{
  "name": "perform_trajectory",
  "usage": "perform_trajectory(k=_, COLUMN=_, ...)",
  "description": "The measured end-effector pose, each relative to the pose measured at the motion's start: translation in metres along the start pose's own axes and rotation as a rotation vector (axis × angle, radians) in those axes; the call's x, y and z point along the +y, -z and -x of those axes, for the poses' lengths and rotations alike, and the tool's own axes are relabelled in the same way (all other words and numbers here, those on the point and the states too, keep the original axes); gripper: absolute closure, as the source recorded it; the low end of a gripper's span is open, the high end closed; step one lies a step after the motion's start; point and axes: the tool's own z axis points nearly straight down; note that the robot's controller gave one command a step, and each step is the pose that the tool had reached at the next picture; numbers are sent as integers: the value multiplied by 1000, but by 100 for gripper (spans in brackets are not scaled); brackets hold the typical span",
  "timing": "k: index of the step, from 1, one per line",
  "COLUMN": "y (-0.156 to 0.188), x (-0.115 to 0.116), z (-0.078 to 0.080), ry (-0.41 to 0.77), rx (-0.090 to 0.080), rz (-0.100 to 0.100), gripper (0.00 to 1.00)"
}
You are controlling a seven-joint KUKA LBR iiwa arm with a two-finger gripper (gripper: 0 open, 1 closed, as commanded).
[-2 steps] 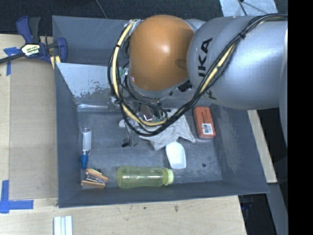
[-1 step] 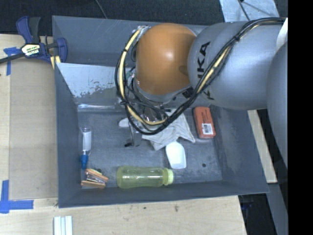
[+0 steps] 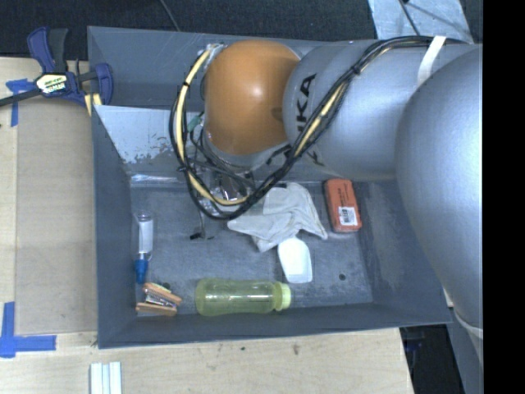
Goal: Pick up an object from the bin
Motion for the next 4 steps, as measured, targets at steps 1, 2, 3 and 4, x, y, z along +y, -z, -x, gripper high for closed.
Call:
perform_trajectory(k=1, y=-10, x=-14, z=-4, ry=-145, rx=5, rz=4, gripper=0)
perform_trajectory(k=2, y=-27, x=-47, z=-1, ry=-207, rx=4, rz=-1, gripper=0)
perform_trajectory(k=3, y=-44, x=-68, z=6, ry=65, rx=2, rz=1, gripper=0)
perform_trajectory(k=4, y=-69, x=-95, z=2, ry=-101, rx=3, rz=1, gripper=0)
